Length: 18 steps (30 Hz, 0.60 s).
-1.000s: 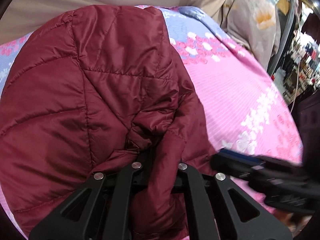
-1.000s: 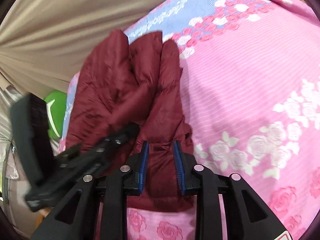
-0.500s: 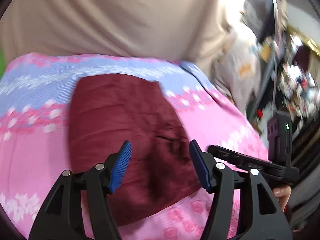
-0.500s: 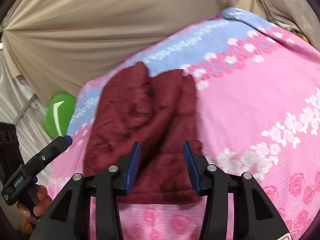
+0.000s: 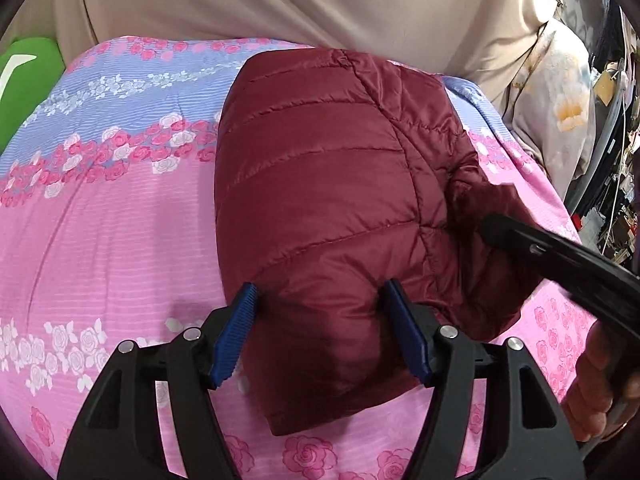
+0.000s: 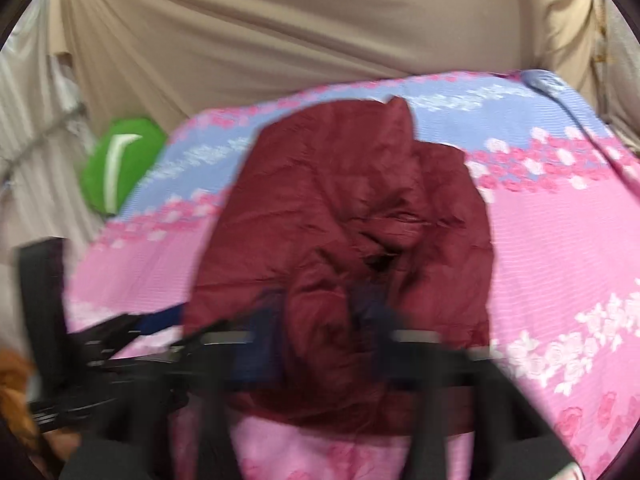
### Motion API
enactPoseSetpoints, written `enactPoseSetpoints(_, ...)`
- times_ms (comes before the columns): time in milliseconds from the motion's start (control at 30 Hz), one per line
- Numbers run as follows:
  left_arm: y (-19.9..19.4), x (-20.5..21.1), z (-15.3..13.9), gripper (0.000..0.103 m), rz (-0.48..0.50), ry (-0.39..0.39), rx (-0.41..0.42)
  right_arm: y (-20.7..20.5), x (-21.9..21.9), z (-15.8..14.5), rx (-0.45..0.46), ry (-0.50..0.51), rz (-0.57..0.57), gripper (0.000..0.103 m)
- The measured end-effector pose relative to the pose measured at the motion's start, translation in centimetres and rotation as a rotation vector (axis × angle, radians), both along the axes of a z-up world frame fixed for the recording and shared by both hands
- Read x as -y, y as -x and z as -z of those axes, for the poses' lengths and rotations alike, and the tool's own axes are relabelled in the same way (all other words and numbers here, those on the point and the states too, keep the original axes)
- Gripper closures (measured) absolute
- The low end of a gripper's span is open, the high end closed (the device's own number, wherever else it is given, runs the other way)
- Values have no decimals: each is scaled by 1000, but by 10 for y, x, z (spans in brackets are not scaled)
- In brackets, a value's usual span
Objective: Fold large clothes
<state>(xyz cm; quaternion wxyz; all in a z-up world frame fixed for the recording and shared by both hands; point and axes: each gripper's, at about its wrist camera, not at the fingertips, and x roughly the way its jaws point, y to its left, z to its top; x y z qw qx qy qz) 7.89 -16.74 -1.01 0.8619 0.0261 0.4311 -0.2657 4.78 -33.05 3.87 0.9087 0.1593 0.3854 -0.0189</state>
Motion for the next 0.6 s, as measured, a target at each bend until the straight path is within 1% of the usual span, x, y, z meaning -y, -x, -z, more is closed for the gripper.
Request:
enactPoseSetpoints(33,1,1,0,40,0,0,-2,5,10,-2,34,-85,17,96)
enactPoseSetpoints(67,0,2,0,38,-1,1,-2,11,18,-5,67,-146,17,98)
enactPoseSetpoints(100,0,2,0,38,2,7,-1,20,25,-10,102,-171,29,99)
enactPoseSetpoints(167,1,6,1,38,14,17,-5,34,37,-14,139,-146,67,100)
enactPoseSetpoints(233,0,10,5,38,20,11,-10,33,46,1,83,-130,97,100)
enactPoseSetpoints(267,-1,14,8,36,20,5,-12,27,55,22,16,-155,125,100)
enactPoseSetpoints(333,-2,20,13,33,19,-10,-6,19,64,57,-73,-214,147,100)
enactPoseSetpoints(400,-2,25,16,32,21,-39,7,15,69,76,-97,-264,155,100)
enactPoseSetpoints(433,-1,27,18,32,21,-53,13,13,69,82,-101,-269,157,101)
enactPoseSetpoints(500,-1,29,20,32,14,-71,18,9,68,85,-110,-243,152,101)
enactPoseSetpoints(600,-3,28,23,31,7,-78,12,8,66,75,-133,-202,140,100)
